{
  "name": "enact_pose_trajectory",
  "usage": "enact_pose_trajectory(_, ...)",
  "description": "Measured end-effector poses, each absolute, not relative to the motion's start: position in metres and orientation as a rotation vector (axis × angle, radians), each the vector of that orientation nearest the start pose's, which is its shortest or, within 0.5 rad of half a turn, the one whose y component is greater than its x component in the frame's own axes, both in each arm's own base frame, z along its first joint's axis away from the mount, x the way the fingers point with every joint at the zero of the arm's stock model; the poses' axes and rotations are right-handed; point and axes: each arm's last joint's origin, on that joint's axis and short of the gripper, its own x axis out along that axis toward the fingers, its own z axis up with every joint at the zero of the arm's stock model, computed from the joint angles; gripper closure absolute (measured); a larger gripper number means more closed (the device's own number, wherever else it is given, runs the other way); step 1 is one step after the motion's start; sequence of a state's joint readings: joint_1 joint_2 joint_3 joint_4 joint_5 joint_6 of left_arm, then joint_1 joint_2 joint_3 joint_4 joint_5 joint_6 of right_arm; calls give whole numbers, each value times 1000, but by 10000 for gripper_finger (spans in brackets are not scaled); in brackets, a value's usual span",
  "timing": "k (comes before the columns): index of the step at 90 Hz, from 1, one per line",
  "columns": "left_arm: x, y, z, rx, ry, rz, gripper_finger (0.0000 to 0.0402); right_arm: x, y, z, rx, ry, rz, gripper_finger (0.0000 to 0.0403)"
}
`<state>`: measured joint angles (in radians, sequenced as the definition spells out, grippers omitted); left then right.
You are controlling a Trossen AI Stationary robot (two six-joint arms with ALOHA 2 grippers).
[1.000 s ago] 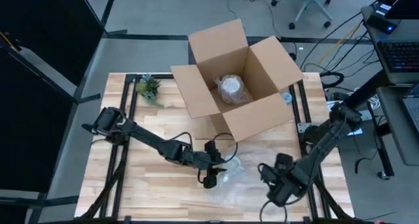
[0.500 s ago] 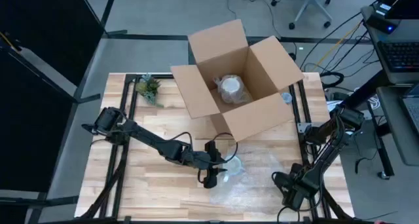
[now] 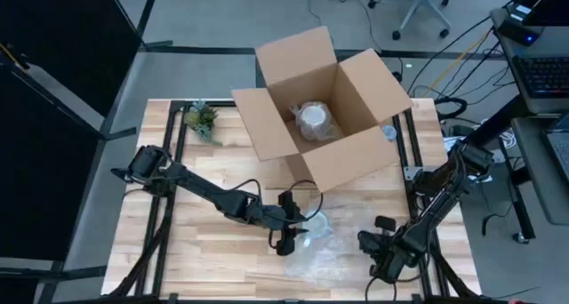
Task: Wrap mug
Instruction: Wrap the red mug with the bubble wrap
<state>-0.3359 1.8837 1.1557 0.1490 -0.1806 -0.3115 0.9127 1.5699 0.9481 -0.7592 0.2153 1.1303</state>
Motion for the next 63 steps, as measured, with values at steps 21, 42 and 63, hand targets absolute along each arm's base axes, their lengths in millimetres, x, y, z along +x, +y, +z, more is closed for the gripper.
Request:
enact_pose_trajectory(21, 384, -129, 184, -155, 578, -65, 260, 201, 205, 227, 6, 999, -143, 402)
enact_pose_trajectory(42, 384, -129, 184, -152, 578, -66, 260, 237, 193, 243, -138, 785, -144, 402)
enact_pose_trajectory(63, 384, -129, 184, -155, 580, -75, 260, 269, 172, 239, -136, 664, -148, 403)
